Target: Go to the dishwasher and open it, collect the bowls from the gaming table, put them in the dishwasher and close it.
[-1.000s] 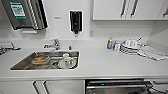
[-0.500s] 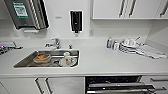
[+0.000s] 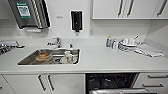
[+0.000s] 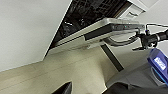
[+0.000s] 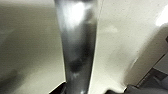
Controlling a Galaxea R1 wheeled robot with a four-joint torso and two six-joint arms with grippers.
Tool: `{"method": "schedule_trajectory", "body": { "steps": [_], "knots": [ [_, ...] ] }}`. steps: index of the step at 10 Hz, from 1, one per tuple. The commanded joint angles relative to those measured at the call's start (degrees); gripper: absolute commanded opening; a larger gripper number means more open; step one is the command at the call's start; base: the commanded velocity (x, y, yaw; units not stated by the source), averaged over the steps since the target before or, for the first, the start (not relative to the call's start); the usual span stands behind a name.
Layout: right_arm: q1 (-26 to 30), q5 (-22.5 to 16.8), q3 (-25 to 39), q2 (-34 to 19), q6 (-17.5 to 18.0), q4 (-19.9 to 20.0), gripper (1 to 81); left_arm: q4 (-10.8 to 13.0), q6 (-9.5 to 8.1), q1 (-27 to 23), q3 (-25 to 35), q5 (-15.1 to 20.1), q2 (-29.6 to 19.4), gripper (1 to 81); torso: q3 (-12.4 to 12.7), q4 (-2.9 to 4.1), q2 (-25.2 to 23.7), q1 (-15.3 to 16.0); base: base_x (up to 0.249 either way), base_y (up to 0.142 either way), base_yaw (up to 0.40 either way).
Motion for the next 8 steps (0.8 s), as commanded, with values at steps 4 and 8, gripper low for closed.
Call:
{"method": "schedule_trajectory", "body": {
  "steps": [4, 8],
  "knots": [
    [-0.1, 1.4, 0.5, -2.2, 0.0, 0.2, 81.1, -0.2, 0.36, -4.8, -0.3, 2.7, -0.7, 81.1, 0.0, 0.00, 0.0, 0.0, -0.078, 0.000, 0.000],
    [-2.2, 1.4, -1.8, 1.4, -0.1, 0.0, 81.1, -0.1, 0.36, -4.4, -0.4, 2.7, -0.3, 81.1, 0.0, 0.00, 0.0, 0.0, -0.079, 0.000, 0.000]
  ]
}}
